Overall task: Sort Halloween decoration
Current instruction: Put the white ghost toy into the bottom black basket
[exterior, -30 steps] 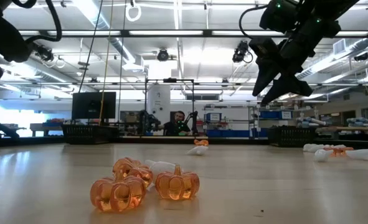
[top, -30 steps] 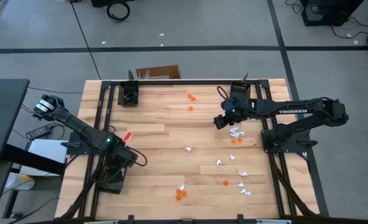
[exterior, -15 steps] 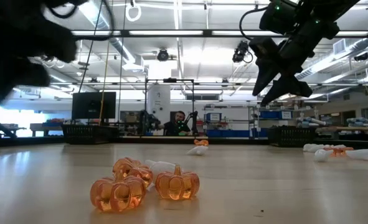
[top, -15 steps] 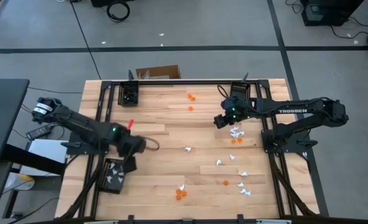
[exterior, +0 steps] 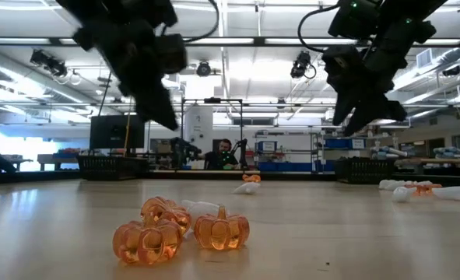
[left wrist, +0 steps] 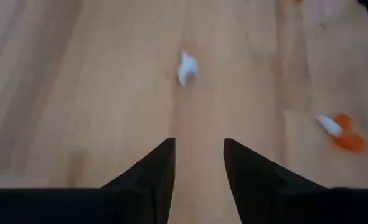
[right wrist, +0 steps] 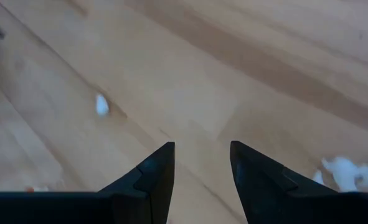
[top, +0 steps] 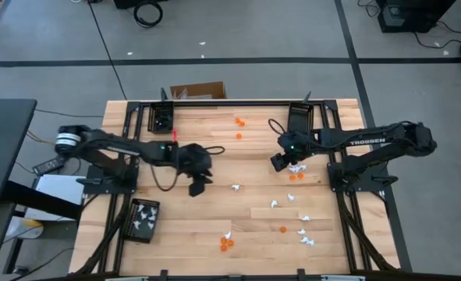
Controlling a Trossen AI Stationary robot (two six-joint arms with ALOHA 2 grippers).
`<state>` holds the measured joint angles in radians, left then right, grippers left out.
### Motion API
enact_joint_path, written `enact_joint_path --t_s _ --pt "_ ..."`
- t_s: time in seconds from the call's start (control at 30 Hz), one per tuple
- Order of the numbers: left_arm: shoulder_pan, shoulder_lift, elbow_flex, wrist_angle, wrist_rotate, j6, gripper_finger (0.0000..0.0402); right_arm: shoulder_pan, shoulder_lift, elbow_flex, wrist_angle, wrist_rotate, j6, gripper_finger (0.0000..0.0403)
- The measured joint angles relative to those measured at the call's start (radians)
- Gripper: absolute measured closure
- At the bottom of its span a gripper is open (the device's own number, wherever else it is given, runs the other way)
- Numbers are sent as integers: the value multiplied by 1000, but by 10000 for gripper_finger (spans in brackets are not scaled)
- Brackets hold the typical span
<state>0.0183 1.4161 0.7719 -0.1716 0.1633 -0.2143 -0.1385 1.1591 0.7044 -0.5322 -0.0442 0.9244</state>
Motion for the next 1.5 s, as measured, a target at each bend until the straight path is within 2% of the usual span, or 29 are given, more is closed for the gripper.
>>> enact_joint_path --t_s 0.2,0.27,0.43,0.63,1.27,1.5 --pt "2 190 2 404 -4 155 258 72 0 0 -63 35 25 240" --pt "2 245 25 471 -3 189 258 91 0 0 -79 53 38 240" --pt "0 367 94 474 -3 276 257 124 0 0 -116 96 82 240" --pt "-5 476 133 479 -2 289 257 148 0 0 -141 95 122 240" --pt "-28 593 138 537 26 293 261 171 0 0 -156 69 215 241" --pt "-27 589 139 512 17 307 314 186 0 0 -149 73 251 241"
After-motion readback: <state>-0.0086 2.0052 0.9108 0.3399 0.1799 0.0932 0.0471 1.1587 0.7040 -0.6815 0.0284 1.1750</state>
